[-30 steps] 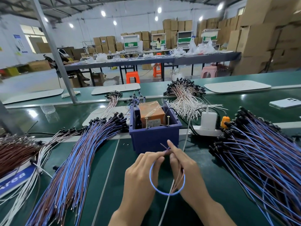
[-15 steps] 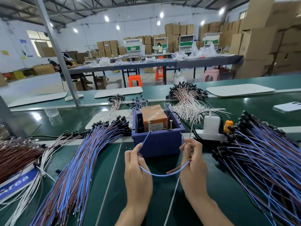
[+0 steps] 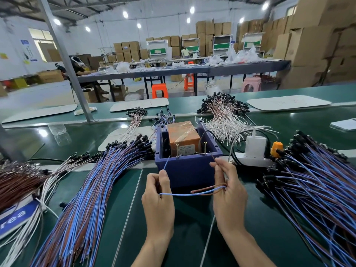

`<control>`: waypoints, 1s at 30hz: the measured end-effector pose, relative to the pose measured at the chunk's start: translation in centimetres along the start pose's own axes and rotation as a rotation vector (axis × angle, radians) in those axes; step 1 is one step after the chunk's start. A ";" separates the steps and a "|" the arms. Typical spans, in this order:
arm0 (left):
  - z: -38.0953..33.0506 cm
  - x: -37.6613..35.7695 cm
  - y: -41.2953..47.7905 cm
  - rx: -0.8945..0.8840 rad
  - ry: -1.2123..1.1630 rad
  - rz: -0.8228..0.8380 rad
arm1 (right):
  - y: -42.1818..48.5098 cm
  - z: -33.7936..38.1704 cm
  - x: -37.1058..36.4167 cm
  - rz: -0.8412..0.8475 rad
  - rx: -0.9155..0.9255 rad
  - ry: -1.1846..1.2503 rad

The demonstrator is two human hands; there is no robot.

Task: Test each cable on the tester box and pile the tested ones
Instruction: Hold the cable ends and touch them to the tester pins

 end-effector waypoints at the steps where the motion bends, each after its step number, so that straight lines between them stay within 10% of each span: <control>1: -0.1 0.0 0.0 -0.004 -0.007 0.004 | 0.0 0.0 0.0 0.002 0.001 0.008; 30: 0.4 -0.4 -0.1 -0.062 -0.048 0.071 | 0.1 -0.4 -0.2 0.033 -0.034 0.040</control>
Point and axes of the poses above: each hand's wrist, its own y-axis towards the middle knuckle, its own x-axis out of the back of the hand, z = x × y, the point moved 2 cm from there along y, towards the middle knuckle, and after that the axes turned 3 degrees about -x, right-handed, at the moved point
